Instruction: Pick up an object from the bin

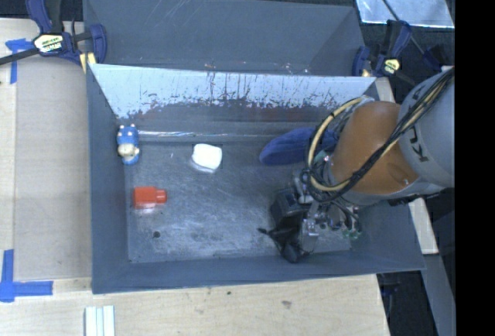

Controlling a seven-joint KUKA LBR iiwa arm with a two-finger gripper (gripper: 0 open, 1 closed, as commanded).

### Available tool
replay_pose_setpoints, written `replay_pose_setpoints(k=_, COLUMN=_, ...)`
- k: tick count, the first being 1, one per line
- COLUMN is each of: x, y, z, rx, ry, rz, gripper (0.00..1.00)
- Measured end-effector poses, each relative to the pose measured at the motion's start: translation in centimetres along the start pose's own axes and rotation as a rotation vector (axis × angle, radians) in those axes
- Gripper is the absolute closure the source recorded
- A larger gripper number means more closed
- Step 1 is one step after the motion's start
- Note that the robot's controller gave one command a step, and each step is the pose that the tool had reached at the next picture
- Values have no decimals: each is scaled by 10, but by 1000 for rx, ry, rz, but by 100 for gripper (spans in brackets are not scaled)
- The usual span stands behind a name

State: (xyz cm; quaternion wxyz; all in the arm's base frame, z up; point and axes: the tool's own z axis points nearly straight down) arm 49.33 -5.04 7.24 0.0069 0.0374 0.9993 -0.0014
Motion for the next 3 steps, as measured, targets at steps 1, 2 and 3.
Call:
replay_pose_setpoints(k=1, x=-2, y=0, z=-2, rx=-1, ry=-6, rz=-2, gripper=100)
replay_pose_setpoints(k=2, x=8, y=1, z=-83, rx=-2, ry=10, rz=-17, gripper=100)
replay_pose_setpoints(k=3, x=-16, y=10, z=-178, rx=-2, ry=8, rz=2, gripper=100)
